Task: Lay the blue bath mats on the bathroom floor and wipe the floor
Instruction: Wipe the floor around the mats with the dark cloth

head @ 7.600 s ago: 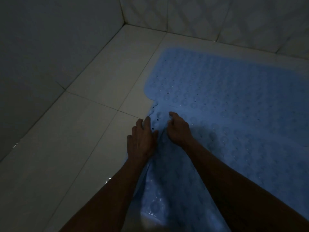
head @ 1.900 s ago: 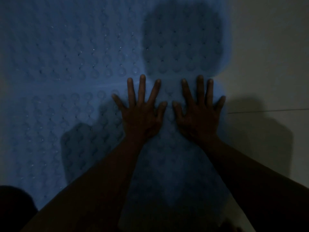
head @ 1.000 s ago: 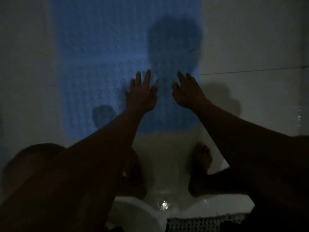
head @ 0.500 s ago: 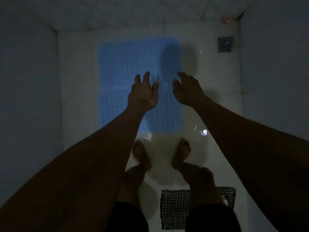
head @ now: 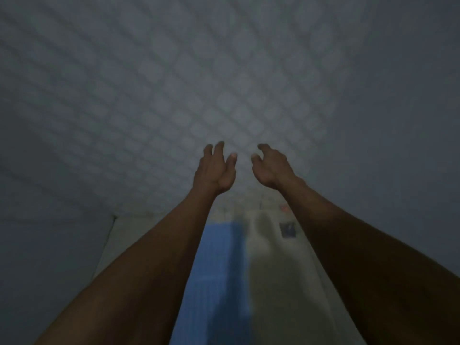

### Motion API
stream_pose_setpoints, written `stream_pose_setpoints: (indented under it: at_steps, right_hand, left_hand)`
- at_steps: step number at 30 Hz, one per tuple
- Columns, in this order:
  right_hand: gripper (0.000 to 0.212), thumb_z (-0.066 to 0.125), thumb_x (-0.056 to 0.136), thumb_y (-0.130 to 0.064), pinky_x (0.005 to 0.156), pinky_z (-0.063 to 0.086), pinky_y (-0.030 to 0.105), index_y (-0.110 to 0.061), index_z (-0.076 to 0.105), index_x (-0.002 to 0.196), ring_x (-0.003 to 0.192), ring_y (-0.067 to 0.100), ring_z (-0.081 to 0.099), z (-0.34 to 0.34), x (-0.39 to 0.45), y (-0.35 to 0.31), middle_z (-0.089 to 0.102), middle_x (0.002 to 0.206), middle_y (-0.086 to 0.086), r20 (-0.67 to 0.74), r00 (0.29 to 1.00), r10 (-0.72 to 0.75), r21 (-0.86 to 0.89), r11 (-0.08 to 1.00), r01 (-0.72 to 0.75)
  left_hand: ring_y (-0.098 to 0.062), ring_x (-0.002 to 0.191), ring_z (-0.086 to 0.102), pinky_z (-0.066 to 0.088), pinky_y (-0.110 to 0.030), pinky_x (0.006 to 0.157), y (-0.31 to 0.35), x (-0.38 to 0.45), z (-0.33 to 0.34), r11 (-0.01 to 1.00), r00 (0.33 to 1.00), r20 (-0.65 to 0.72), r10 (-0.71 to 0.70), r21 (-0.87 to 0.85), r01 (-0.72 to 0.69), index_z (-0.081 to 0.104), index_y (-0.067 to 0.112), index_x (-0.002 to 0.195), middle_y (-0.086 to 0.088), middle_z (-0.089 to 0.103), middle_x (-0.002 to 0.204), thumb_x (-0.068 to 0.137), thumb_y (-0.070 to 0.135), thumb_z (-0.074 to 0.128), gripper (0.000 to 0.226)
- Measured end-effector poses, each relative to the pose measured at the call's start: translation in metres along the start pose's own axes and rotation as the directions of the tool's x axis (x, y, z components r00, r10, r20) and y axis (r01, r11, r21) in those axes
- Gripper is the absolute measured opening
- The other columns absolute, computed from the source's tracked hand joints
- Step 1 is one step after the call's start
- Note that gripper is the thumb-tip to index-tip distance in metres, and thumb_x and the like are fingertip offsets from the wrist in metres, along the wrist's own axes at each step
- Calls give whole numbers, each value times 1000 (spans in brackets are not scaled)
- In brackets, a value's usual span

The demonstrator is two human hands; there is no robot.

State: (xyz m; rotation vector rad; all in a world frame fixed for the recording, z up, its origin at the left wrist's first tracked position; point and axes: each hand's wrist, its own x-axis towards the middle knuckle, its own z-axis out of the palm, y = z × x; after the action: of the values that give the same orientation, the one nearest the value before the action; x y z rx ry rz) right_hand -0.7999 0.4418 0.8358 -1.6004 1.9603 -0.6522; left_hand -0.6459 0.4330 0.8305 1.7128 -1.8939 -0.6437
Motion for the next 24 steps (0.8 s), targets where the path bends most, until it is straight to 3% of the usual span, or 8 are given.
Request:
stream_pose_setpoints:
  at_steps: [11, 17, 24]
  right_hand:
    - [52, 39, 103, -40, 111, 33, 30, -17, 40, 149, 136, 30, 45, -148, 12, -56, 56, 141, 13, -243, 970, -33, 80, 995, 54]
    - [52, 43, 100, -43, 107, 45, 48, -23, 40, 149, 132, 33, 46, -219, 17, -83, 51, 145, 10, -398, 917, 19, 120, 992, 32]
    - [52, 45, 99, -43, 104, 47, 50, -24, 41, 147, 129, 33, 48, -251, 30, -102, 54, 140, 12, -491, 871, 4, 98, 994, 50]
  left_hand:
    - [-34, 139, 38, 30, -41, 113, 121, 60, -80, 972, 972, -164, 166, -141, -190, 35, 14, 151, -18, 35, 153, 104, 46, 38, 57]
    - [-36, 133, 45, 35, -43, 110, 165, 94, -109, 937, 947, -203, 247, -199, -287, 40, 14, 147, -20, 45, 145, 103, 47, 39, 55]
    - [-34, 130, 49, 39, -46, 108, 180, 123, -110, 896, 927, -194, 321, -255, -364, 43, 16, 144, -19, 51, 141, 102, 49, 40, 54]
